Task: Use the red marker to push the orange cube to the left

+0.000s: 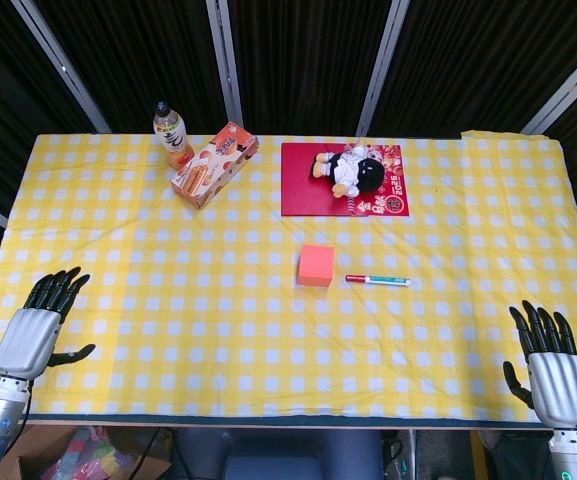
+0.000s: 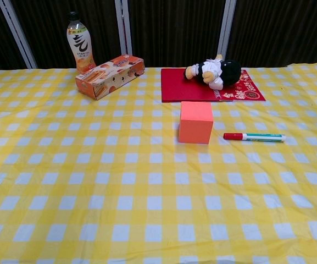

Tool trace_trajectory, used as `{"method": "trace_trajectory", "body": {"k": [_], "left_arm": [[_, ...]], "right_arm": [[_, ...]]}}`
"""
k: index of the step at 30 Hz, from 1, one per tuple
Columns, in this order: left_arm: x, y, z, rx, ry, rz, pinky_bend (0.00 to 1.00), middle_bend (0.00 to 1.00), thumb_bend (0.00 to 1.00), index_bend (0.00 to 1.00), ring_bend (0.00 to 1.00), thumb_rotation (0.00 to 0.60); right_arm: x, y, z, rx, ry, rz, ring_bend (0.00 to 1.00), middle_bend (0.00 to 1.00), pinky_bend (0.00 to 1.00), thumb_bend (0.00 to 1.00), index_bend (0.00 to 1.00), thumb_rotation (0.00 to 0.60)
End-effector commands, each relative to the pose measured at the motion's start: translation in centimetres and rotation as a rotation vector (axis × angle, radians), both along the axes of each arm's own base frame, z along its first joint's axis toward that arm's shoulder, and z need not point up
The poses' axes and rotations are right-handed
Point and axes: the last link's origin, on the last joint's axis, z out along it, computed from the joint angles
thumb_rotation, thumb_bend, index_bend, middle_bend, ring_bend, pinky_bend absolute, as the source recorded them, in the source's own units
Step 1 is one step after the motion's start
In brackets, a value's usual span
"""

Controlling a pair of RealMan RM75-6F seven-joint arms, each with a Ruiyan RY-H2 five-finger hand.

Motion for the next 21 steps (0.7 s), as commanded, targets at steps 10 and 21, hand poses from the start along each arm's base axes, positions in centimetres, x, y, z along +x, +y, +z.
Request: {"method": "trace_trajectory", "body": {"k": [10,21], "left_arm": [[0.1,-0.1,0.0,0.000,-0.002,-0.004,0.00,0.00,0.00,0.00,0.00,0.600],[0.1,0.0,0.0,-0.008,-0.005,-0.010,0.00,0.00,0.00,0.00,0.00,0.600]], "right_arm": [[0.2,-0.1,0.0,0.000,-0.026,0.002,0.00,0.00,0.00,0.43,0.00,0.600],[4.5,-4.3,-0.9,0.058,-0.135,0.043,0.00,0.02,0.00,0.42,0.21,0.600]]}}
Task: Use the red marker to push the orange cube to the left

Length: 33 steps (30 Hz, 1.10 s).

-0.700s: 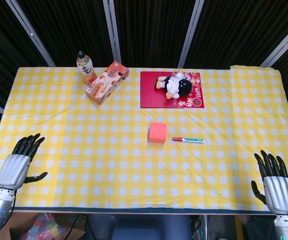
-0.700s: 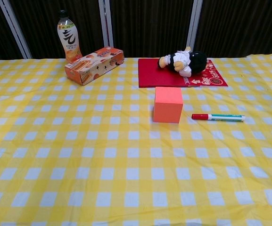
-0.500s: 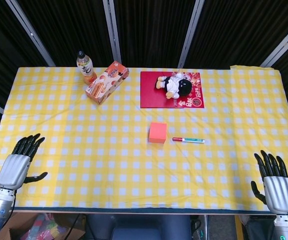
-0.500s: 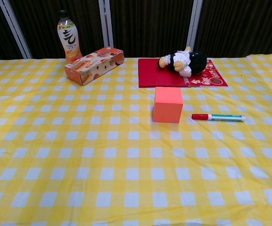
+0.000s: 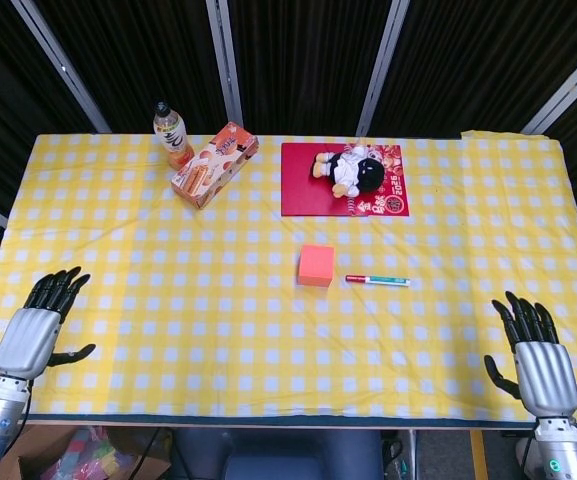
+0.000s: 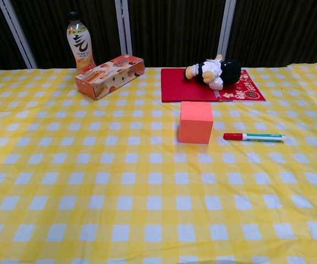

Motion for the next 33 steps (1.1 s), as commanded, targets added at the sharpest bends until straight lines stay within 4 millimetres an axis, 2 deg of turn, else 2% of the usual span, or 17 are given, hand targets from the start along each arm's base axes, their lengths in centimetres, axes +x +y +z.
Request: {"method": "trace_trajectory", "body": {"k": [1,5,9,15,22,29,33], "left_arm": [[0.0,0.0,0.0,-0.002,0.001,-0.003,0.00,0.00,0.00,0.00,0.00,0.600],[0.0,0.0,0.1,-0.003,-0.008,-0.002,0.00,0.00,0.00,0.00,0.00,0.600],[-0.1,0.0,0.2,-0.009,-0.012,0.002,0.00,0.00,0.00,0.00,0.00,0.600],[-0.1,0.0,0.4,-0.012,-0.026,0.004,0.00,0.00,0.00,0.00,0.00,0.600],[-0.2,0.0,0.4,-0.022,-0.035,0.012,0.00,0.00,0.00,0.00,0.00,0.600],[-0.2,0.0,0.4,-0.033,-0.043,0.015,0.00,0.00,0.00,0.00,0.00,0.600],[-0.2,0.0,0.4,-0.034,-0.049,0.018,0.00,0.00,0.00,0.00,0.00,0.600]], "right_arm": [[2.3,-2.6,-0.5,0.026,-0.012,0.025,0.00,0.03,0.00,0.42,0.22,0.600],[5.4,-6.1,-2.1,0.067,-0.042,0.042,0.00,0.07,0.00,0.42,0.32,0.600],[7.0,-8.9,-3.9,0.100,-0.022,0.021,0.00,0.09,0.00,0.42,0.35,0.600],[8.9,-12.6,-7.6,0.148,-0.001,-0.026,0.00,0.10,0.00,0.42,0.36,0.600],[10.1,-15.2,-10.8,0.177,0.027,-0.076,0.00,0.10,0.00,0.42,0.37,0.600],[10.5,-16.9,-12.7,0.176,0.038,-0.119,0.00,0.10,0.00,0.42,0.37,0.600],[10.1,-17.5,-13.3,0.172,0.056,-0.152,0.00,0.10,0.00,0.42,0.37,0.600]]}}
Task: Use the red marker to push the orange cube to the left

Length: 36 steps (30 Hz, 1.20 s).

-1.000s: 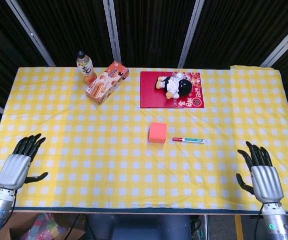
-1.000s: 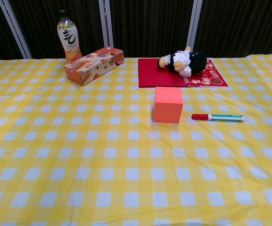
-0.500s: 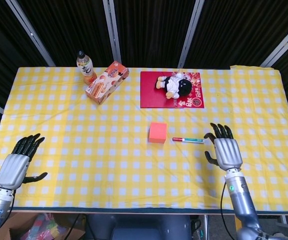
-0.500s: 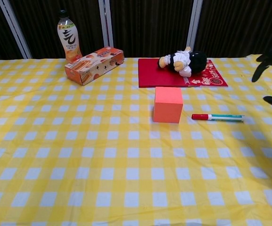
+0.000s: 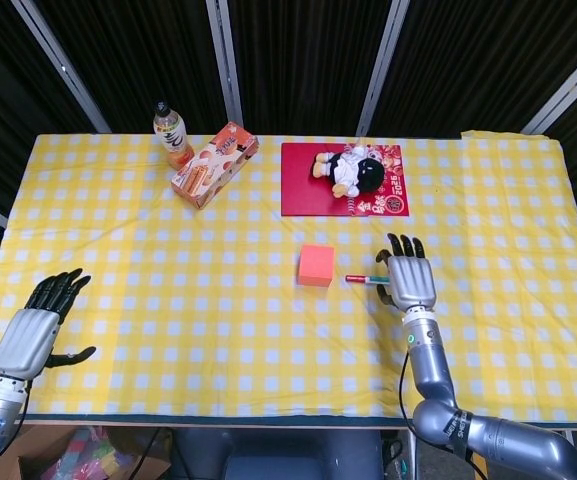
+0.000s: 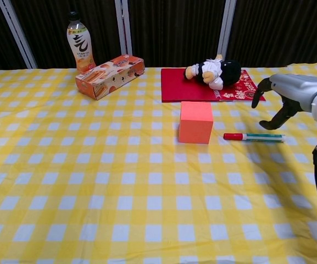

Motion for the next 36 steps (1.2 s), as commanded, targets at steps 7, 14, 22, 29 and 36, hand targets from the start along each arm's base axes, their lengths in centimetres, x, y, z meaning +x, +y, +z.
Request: {"method": "trace_trajectory", "body": {"k": [7,14,22,29,36], "left_arm": [[-0.1,0.1,0.1,-0.004,-0.007,0.008,0.00,0.00,0.00,0.00,0.00,0.600],[0.0,0.1,0.0,-0.006,-0.006,0.010,0.00,0.00,0.00,0.00,0.00,0.600],[-0.1,0.1,0.0,-0.005,-0.003,0.011,0.00,0.00,0.00,0.00,0.00,0.600],[-0.1,0.1,0.0,-0.006,-0.006,0.015,0.00,0.00,0.00,0.00,0.00,0.600],[-0.1,0.2,0.0,-0.008,-0.005,0.016,0.00,0.00,0.00,0.00,0.00,0.600]], "right_arm": [[-1.8,-1.0,-1.3,0.001,0.033,-0.079,0.00,0.11,0.00,0.42,0.40,0.600],[-2.8,-1.0,-1.8,-0.003,0.033,-0.094,0.00,0.13,0.00,0.42,0.44,0.600],[-3.3,-1.2,-2.7,-0.027,0.015,-0.099,0.00,0.13,0.00,0.42,0.44,0.600],[-4.3,-1.3,-3.5,-0.040,0.008,-0.120,0.00,0.13,0.00,0.42,0.44,0.600],[-5.1,-1.2,-4.0,-0.046,0.001,-0.128,0.00,0.13,0.00,0.42,0.40,0.600]]}}
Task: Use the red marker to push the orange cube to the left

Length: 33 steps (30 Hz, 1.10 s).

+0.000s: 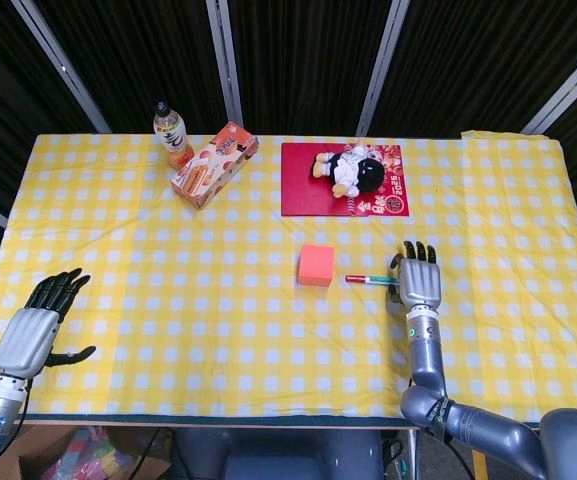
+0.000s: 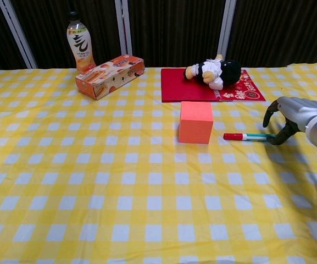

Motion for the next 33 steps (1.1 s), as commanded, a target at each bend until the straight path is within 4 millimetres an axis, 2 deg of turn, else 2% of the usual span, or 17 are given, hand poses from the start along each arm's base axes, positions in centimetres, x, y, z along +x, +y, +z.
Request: {"method": "trace_trajectory", "body": {"k": [1,9,12,14,18,21,33], "left_arm": [[0.0,0.0,0.0,0.000,0.001,0.001,0.00,0.00,0.00,0.00,0.00,0.600],[0.0,0.0,0.0,0.000,0.001,0.005,0.00,0.00,0.00,0.00,0.00,0.600],[0.0,0.0,0.0,0.000,0.001,0.006,0.00,0.00,0.00,0.00,0.00,0.600],[0.0,0.1,0.0,0.001,-0.001,0.006,0.00,0.00,0.00,0.00,0.00,0.600],[0.0,0.1,0.0,0.002,-0.007,0.009,0.00,0.00,0.00,0.00,0.00,0.600],[0.0,0.1,0.1,0.003,-0.008,0.008,0.00,0.00,0.00,0.00,0.00,0.600],[0.1,0.0,0.1,0.003,-0.011,0.005,0.00,0.00,0.00,0.00,0.00,0.600]], "right_arm": [[-0.3,0.1,-0.4,0.003,-0.005,-0.003,0.00,0.13,0.00,0.42,0.40,0.600],[-1.0,0.2,-0.9,0.006,-0.005,-0.013,0.00,0.13,0.00,0.42,0.41,0.600],[-1.3,0.1,-1.0,0.003,0.002,-0.018,0.00,0.17,0.00,0.42,0.49,0.600],[-1.4,0.1,-1.0,0.003,0.011,-0.019,0.00,0.21,0.00,0.42,0.59,0.600],[-1.5,0.2,-1.1,-0.003,0.017,-0.012,0.00,0.25,0.00,0.46,0.68,0.600],[-1.3,0.3,-1.1,-0.013,0.007,0.002,0.00,0.26,0.00,0.51,0.69,0.600],[-0.2,0.2,0.5,-0.042,-0.027,0.046,0.00,0.26,0.00,0.51,0.69,0.600]]}}
